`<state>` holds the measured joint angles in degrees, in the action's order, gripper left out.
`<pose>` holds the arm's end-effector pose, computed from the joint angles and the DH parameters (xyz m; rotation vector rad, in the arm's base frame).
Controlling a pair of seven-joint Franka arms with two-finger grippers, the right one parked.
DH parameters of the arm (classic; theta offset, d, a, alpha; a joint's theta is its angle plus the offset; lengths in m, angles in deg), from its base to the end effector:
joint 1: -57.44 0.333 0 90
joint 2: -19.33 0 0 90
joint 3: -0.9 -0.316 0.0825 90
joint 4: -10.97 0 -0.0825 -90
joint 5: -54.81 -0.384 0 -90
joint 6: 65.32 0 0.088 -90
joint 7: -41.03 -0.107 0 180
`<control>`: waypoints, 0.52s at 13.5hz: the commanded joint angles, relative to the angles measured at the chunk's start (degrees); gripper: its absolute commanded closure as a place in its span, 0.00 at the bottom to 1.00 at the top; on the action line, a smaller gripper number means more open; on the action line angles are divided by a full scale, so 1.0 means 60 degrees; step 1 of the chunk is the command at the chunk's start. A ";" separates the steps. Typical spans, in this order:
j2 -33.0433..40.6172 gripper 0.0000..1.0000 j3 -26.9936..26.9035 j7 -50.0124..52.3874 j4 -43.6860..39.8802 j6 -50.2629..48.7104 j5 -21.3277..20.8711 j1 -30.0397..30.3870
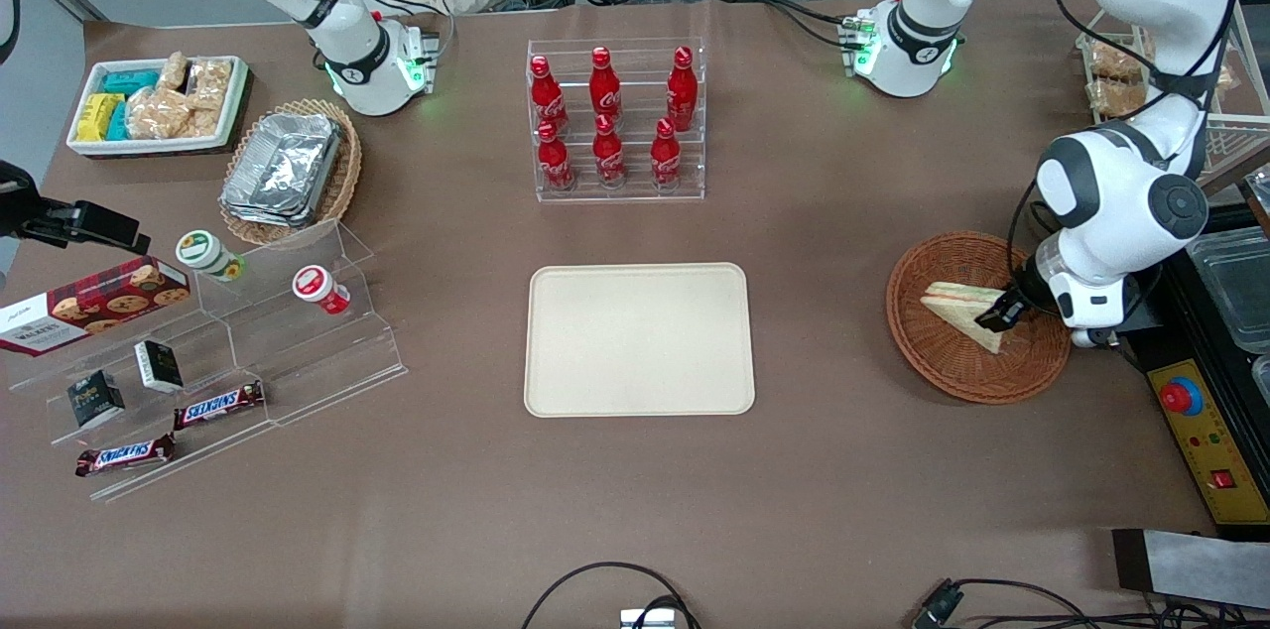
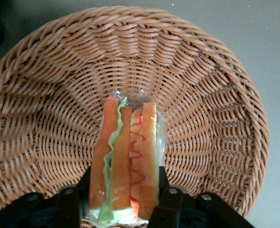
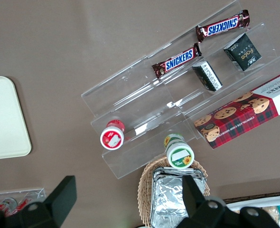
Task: Place sandwich from basket to tray
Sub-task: 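Lift the sandwich out of the basket with the left gripper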
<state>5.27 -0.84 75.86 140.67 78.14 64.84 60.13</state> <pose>0.5360 0.0429 0.2511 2.7934 1.2230 -0.0454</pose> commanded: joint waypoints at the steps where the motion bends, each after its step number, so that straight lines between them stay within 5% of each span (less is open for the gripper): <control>1: 0.0014 0.80 -0.0017 -0.0107 0.0108 0.0247 0.0087 -0.0067; 7: 0.0906 0.80 -0.0032 -0.1234 -0.0403 -0.1272 -0.0089 -0.0067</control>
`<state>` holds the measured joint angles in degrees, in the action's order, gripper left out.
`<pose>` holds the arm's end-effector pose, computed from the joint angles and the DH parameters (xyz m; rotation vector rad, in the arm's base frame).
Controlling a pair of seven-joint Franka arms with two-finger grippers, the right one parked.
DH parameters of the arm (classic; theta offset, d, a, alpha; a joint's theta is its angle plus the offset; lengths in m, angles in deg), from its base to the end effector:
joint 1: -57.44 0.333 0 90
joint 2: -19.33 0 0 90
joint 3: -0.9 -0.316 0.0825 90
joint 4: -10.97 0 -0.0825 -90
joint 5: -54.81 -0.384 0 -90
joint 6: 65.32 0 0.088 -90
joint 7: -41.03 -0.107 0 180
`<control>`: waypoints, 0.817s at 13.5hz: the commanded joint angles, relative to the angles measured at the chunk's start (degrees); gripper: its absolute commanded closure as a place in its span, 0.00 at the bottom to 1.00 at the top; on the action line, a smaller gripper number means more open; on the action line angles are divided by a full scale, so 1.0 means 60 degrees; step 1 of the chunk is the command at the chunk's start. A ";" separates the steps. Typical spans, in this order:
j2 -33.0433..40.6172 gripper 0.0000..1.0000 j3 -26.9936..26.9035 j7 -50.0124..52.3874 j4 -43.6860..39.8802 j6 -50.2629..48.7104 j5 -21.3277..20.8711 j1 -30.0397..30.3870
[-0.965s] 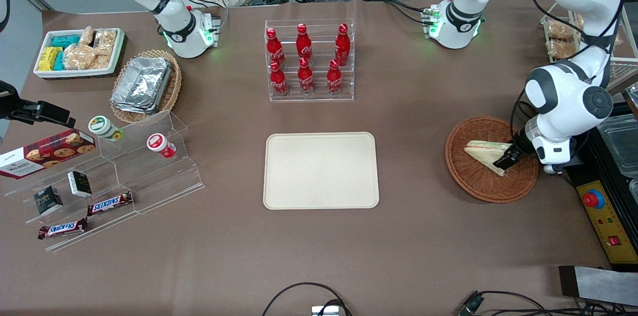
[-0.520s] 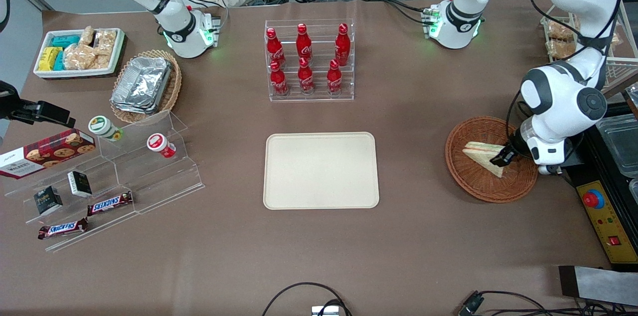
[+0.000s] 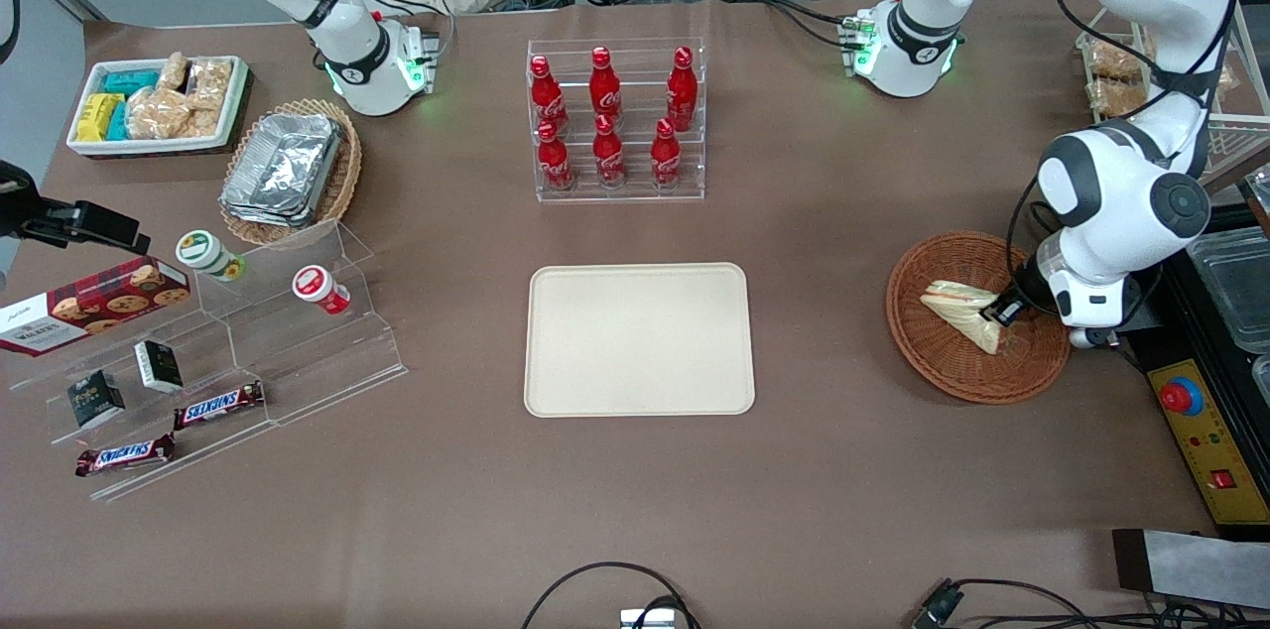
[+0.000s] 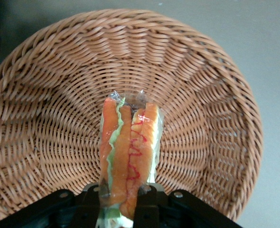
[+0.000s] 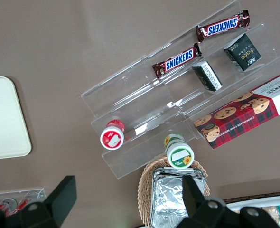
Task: Place sandwich from basket to tray
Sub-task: 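Lift the sandwich out of the basket with the left gripper, then carry the sandwich with the left gripper over the cream tray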
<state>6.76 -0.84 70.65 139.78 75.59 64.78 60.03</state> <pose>0.5390 0.0410 0.2673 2.8439 1.0825 -0.0456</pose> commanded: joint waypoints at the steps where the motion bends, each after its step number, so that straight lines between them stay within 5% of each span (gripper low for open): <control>1: 0.0804 0.80 -0.0032 -0.0439 -0.0648 -0.1491 -0.0095 -0.0050; 5: 0.1024 0.80 0.0200 -0.1083 -0.2568 -0.4056 -0.1016 -0.0079; 11: 0.1333 0.80 0.1986 -0.1743 -0.2967 -0.4236 -0.1706 -0.0094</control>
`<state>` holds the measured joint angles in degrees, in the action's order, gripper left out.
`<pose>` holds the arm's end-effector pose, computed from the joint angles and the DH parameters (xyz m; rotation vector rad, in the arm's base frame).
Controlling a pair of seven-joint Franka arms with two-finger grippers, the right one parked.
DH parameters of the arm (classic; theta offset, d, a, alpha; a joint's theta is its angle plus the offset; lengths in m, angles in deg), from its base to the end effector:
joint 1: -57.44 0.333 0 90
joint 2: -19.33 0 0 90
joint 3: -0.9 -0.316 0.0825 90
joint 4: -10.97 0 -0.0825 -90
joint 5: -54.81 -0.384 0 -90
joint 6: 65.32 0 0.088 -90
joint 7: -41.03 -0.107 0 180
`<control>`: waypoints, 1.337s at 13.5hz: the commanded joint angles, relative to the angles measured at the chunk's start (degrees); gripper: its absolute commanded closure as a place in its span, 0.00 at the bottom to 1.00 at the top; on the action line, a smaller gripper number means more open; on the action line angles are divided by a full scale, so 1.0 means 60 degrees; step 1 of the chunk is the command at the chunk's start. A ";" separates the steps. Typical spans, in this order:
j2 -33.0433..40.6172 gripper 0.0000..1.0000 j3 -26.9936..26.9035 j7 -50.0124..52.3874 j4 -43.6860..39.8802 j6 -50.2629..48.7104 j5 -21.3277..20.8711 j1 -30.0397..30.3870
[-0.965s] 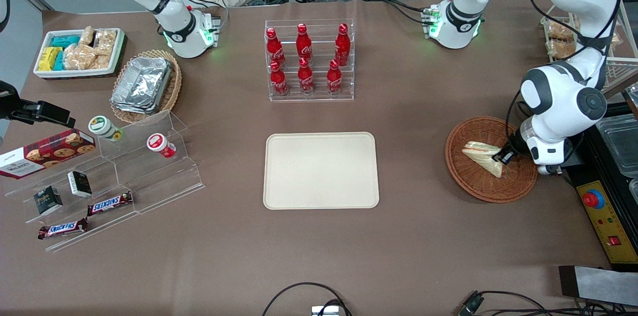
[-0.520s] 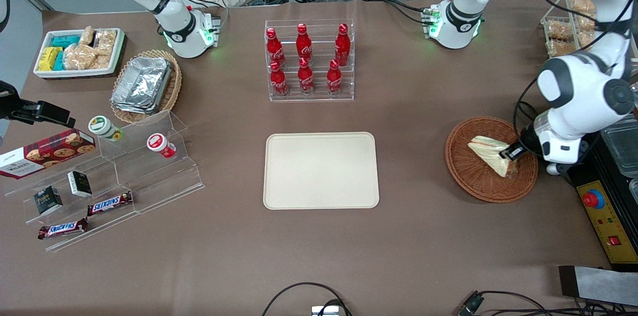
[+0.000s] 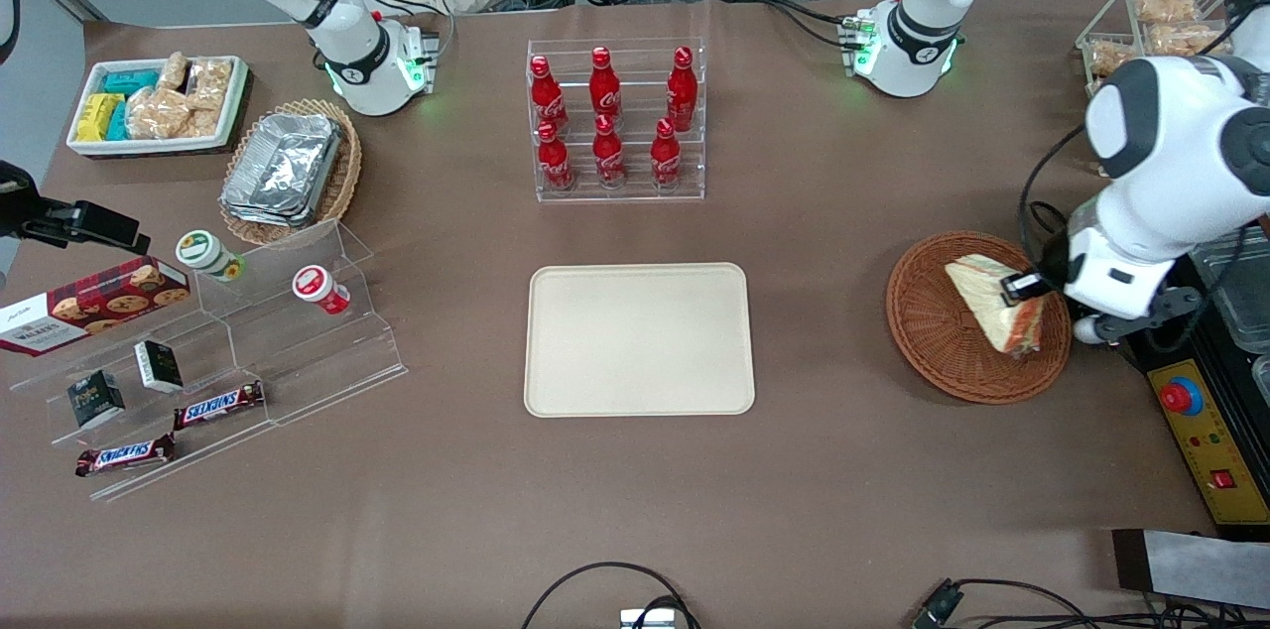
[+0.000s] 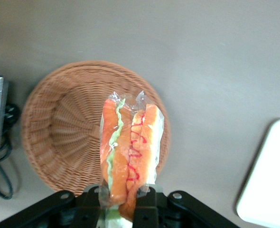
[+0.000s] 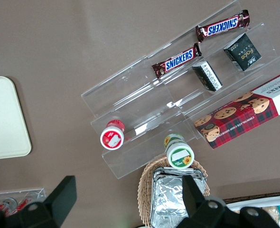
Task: Place sandwich from basket to tray
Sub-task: 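Carry the sandwich with the left gripper over the cream tray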
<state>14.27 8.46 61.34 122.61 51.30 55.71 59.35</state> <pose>0.5752 -0.0563 0.4350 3.0897 0.4093 -0.0100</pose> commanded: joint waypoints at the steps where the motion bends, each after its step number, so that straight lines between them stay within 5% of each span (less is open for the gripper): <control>1: 0.0111 0.80 0.0715 -0.0192 -0.0149 -0.0188 -0.0194 0.0019; 7: -0.0108 0.80 0.2458 0.0158 -0.0588 -0.0189 -0.0223 0.0019; 18: -0.1717 0.80 0.4920 0.2984 -0.1657 -0.0101 -0.1831 -0.0229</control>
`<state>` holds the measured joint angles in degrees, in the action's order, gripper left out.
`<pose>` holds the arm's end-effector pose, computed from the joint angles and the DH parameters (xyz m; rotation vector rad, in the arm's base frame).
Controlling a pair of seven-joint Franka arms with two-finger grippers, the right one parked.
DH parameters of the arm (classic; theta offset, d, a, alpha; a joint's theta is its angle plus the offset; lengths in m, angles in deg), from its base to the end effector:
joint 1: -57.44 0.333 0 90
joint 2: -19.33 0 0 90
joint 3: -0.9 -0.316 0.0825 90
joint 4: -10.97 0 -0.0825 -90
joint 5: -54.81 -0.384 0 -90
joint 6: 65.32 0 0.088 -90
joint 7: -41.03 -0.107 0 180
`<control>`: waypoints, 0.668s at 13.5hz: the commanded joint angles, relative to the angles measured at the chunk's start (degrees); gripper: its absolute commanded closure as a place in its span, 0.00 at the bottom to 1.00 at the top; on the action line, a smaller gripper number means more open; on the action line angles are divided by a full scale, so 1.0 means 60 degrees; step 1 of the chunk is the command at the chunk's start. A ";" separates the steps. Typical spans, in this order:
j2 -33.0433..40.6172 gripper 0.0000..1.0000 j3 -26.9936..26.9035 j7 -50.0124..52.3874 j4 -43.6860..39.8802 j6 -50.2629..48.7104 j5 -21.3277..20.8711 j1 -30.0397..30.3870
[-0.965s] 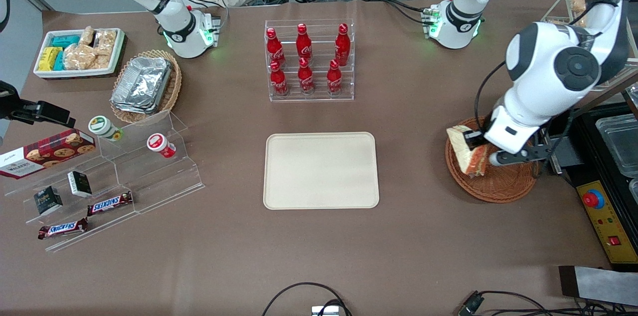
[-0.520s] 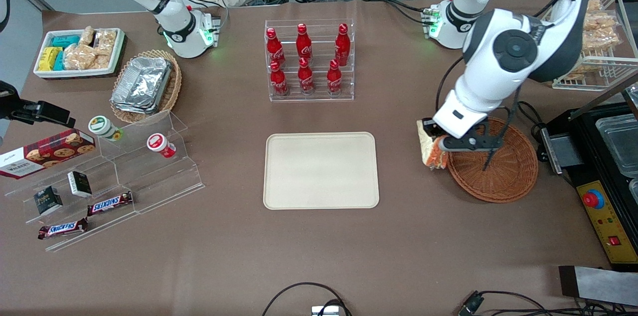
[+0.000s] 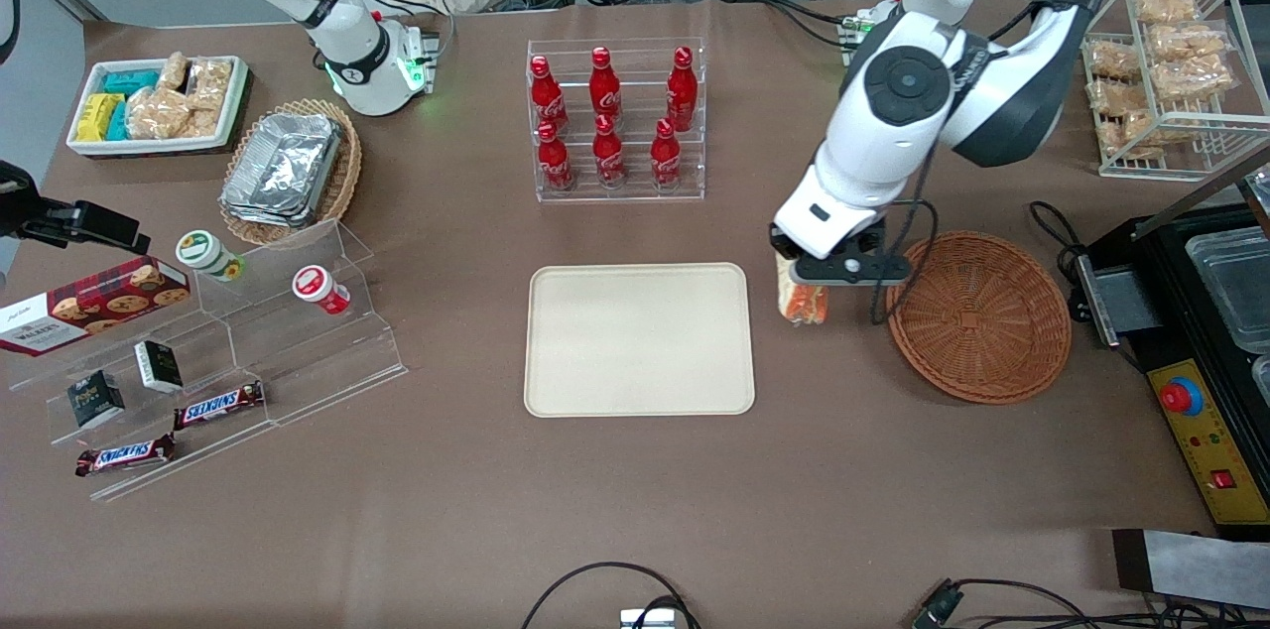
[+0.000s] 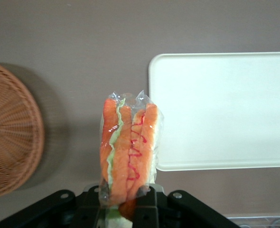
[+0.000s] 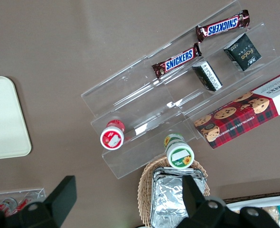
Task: Place sandwich from basket to tray
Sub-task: 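Carry the sandwich with the left gripper over the cream tray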
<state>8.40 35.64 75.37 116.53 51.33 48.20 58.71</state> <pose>0.5188 -0.3147 0.4427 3.1160 -0.0376 0.0467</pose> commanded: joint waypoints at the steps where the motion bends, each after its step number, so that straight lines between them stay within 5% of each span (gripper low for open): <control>1: -0.1076 0.80 0.0393 0.1084 -0.0833 -0.0032 -0.0932 -0.0413; 9: -0.2981 0.79 0.0393 0.2172 -0.1421 0.0261 -0.2224 -0.1382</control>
<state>-6.29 37.79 87.15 110.32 52.67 36.55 50.78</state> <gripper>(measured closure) 0.793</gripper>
